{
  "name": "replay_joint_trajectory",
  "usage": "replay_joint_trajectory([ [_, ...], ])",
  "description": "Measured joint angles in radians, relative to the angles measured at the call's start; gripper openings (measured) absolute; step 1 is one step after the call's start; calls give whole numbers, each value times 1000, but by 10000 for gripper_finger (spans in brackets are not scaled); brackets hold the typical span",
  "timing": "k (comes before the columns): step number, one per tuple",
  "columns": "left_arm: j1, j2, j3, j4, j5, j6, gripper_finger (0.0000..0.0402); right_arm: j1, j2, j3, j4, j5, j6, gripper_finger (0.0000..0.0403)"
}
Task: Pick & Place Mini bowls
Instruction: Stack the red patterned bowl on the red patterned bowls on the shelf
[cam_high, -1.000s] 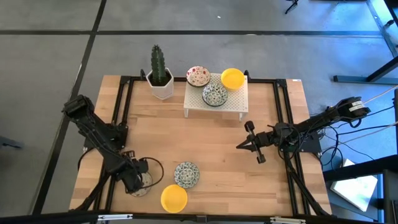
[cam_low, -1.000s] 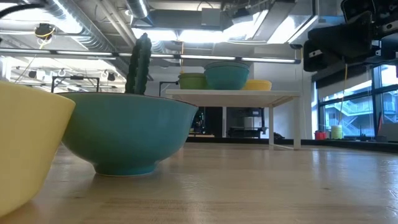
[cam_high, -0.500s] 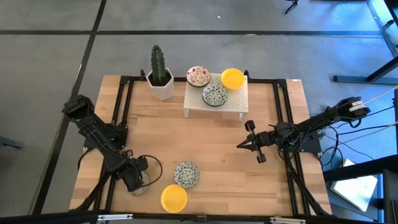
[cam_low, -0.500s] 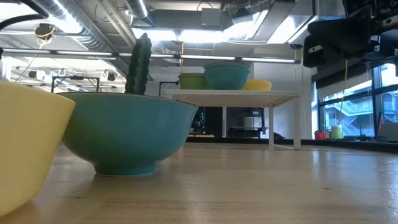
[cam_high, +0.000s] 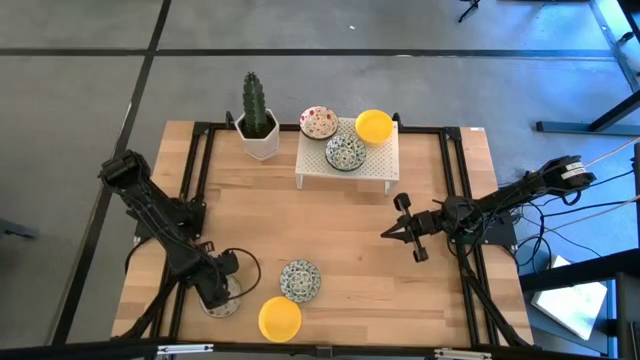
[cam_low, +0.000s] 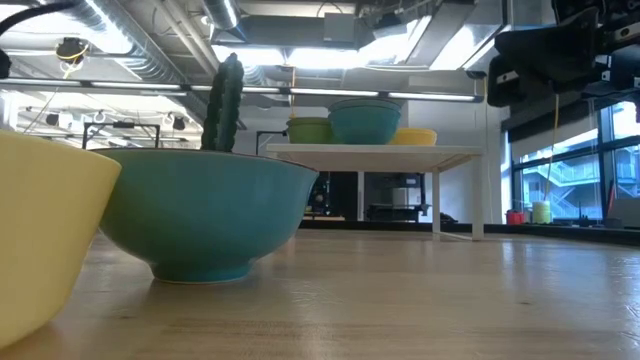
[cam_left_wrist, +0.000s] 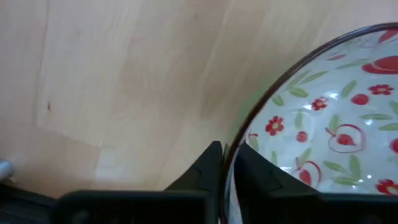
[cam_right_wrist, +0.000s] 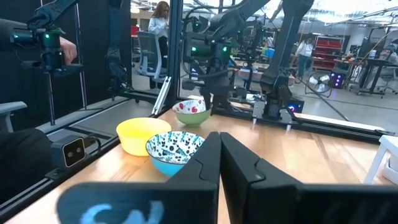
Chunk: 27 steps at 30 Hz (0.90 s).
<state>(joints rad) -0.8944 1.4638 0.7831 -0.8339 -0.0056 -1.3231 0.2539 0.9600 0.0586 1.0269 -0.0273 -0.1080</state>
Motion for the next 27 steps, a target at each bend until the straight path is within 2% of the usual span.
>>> replay_joint_trajectory([
  [2, 0, -2, 1, 0, -1, 21, 13, 0, 0, 0, -2, 0, 10, 8],
  [9, -2, -16, 6, -1, -36, 58, 13, 0, 0, 0, -17, 0, 50, 8],
  [12, -2, -45, 28, -6, -77, 122, 7, 0, 0, 0, -38, 0, 66, 8],
  [14, 1, -77, 48, -47, -141, 149, 7, 0, 0, 0, -42, 0, 78, 8],
  [17, 17, -126, 115, -110, -204, 175, 7, 0, 0, 0, -46, 0, 79, 8],
  [21, 62, -176, 232, -281, -276, 223, 7, 0, 0, 0, -46, 0, 81, 8],
  [27, 204, -208, 483, -476, -464, 339, 7, 0, 0, 0, -59, 11, 80, 8],
])
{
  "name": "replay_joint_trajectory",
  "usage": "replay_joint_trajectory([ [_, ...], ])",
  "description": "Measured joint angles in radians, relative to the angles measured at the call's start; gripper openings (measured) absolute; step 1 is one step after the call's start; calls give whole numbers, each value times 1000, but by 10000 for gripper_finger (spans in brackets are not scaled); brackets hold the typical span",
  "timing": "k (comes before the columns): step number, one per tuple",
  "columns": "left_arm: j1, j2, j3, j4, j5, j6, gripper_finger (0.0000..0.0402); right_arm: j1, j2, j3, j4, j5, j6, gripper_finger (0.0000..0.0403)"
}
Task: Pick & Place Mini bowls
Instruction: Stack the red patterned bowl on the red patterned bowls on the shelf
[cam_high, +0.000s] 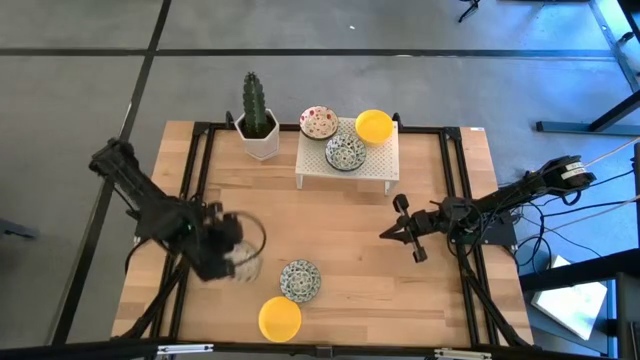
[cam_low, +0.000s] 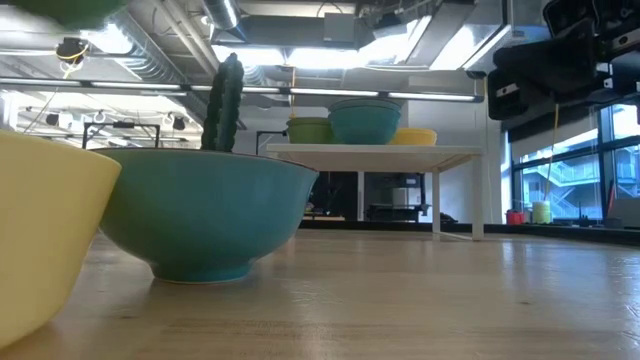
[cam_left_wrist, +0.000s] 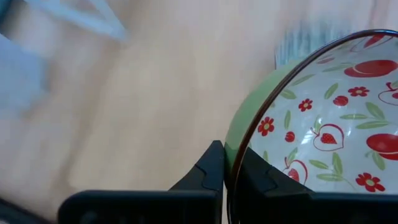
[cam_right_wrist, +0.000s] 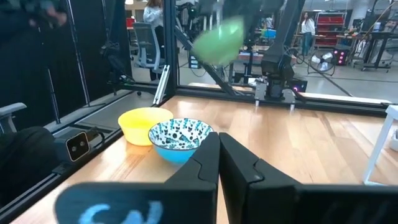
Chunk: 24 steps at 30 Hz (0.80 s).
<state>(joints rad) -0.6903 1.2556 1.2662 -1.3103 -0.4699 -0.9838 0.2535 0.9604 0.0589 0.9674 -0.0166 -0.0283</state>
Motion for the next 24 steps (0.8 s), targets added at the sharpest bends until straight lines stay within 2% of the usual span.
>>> replay_joint_trajectory([
  [4, 161, -4, 184, -33, -156, 110, 7, 0, 0, 0, -2, 4, -6, 8],
  [7, 321, 8, 309, -17, -150, 231, 7, 0, 0, 0, -1, 49, -9, 8],
  [12, 622, 55, 462, 34, -21, 547, 7, 0, 11, 0, -9, 77, -36, 8],
  [16, 876, 142, 576, 115, 111, 770, 7, 0, 26, 0, 13, 77, -77, 8],
  [20, 1063, 276, 699, 186, 277, 887, 7, -2, 28, 0, 39, 77, -125, 8],
  [24, 1169, 453, 844, 185, 385, 931, 7, -2, 28, 1, 52, 77, -115, 8],
])
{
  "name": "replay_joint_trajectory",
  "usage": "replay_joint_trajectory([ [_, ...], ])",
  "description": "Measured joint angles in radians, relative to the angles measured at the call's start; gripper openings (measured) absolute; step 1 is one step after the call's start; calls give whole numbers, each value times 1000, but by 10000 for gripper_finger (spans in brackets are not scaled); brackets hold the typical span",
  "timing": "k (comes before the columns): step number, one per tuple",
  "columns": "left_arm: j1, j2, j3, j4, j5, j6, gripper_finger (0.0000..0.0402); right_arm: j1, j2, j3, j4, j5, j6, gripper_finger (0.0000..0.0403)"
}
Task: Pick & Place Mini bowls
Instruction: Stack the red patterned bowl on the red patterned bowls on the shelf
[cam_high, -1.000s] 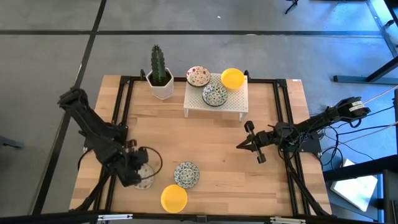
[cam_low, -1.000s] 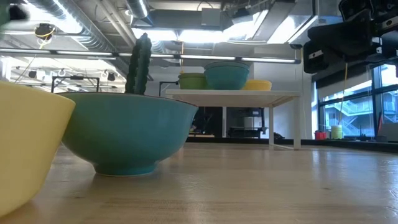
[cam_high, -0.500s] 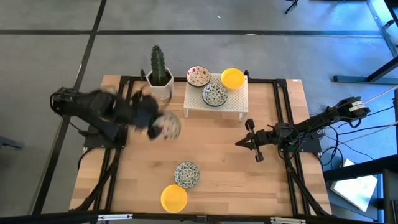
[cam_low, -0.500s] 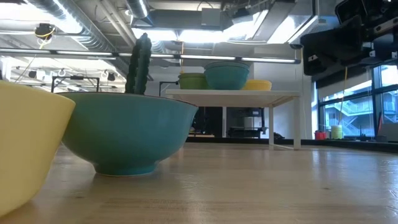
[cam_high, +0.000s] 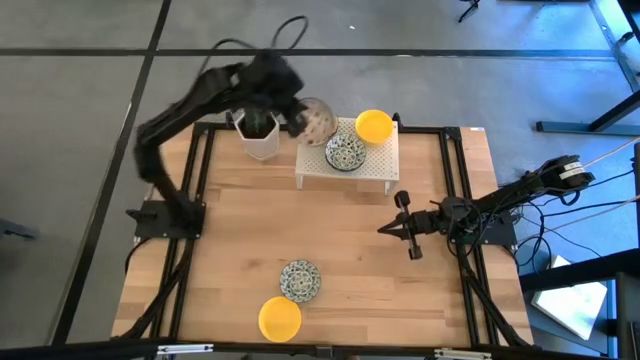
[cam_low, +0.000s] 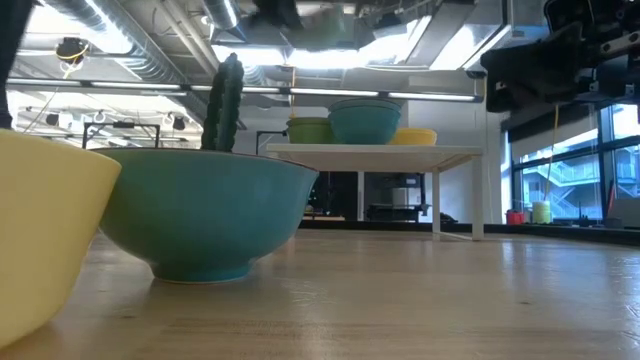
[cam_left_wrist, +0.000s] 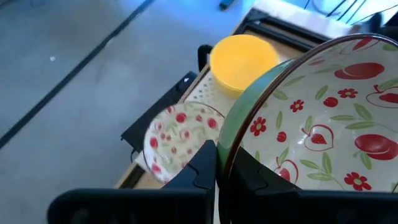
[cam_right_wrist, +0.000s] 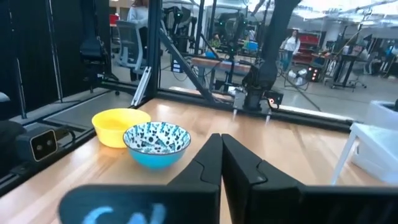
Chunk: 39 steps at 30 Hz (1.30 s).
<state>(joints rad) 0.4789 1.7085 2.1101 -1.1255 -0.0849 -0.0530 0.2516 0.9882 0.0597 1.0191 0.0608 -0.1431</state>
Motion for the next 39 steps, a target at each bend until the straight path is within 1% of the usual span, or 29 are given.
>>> replay_joint_trajectory([
  [3, 47, 132, 100, 0, 43, 21, 7, 0, 0, 0, -11, 0, 56, 8],
  [7, 86, 292, 226, -4, 48, 6, 7, 0, 0, 0, -48, 0, 109, 8],
  [9, 98, 337, 243, -11, 55, 7, 7, 0, 0, 0, -75, -1, 137, 8],
  [12, 125, 348, 229, -31, 67, 13, 7, 0, 4, 0, -104, -1, 172, 8],
  [18, 175, 339, 230, -123, 38, 12, 7, 0, 7, 0, -104, -1, 196, 8],
  [20, 174, 331, 247, -136, 39, 13, 7, 0, 7, 0, -104, 0, 195, 8],
  [27, 171, 322, 247, -146, 47, 48, 7, 0, 7, 0, -93, 1, 180, 8],
  [33, 171, 322, 247, -172, 50, 68, 7, 0, 7, 0, -88, 71, 158, 8],
  [39, 172, 322, 247, -177, 43, 74, 7, 0, 7, 0, -88, 78, 157, 8],
])
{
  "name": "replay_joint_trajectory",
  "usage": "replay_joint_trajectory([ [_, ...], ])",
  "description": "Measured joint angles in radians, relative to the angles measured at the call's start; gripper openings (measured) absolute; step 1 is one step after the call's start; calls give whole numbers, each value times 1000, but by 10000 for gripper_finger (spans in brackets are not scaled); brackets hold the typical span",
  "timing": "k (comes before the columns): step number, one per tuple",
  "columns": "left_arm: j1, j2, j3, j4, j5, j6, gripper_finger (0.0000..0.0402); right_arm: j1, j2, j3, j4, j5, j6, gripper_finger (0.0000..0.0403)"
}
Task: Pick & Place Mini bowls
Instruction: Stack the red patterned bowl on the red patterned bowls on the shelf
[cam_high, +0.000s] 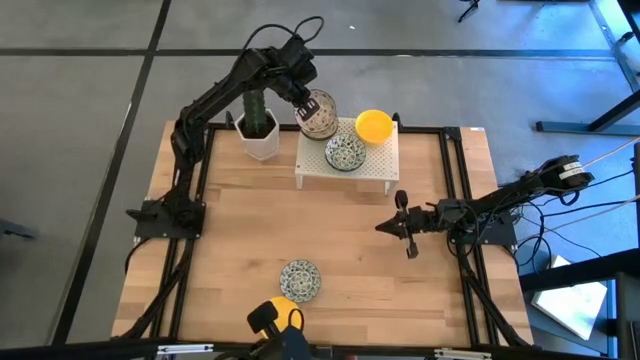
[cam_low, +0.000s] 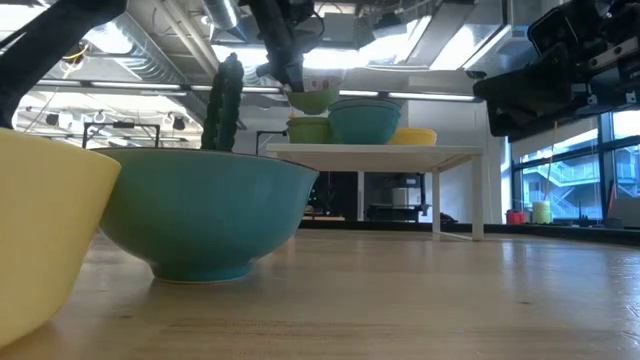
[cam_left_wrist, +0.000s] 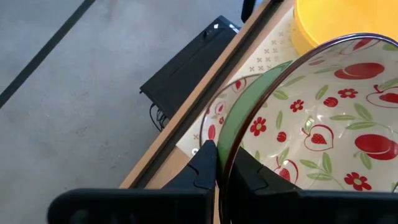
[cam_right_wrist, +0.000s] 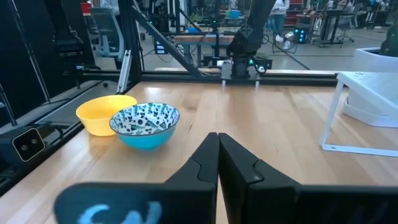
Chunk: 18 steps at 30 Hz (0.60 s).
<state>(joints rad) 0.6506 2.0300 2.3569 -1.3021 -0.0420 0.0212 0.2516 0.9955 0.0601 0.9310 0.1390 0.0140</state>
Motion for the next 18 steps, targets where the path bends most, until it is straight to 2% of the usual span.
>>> replay_joint_trajectory([
  [8, -19, 47, 0, -11, -43, 10, 7, 0, 0, 0, 0, 0, 5, 8],
  [18, -6, 67, -2, -10, -46, 11, 7, 0, 0, 0, -6, -28, 32, 8],
])
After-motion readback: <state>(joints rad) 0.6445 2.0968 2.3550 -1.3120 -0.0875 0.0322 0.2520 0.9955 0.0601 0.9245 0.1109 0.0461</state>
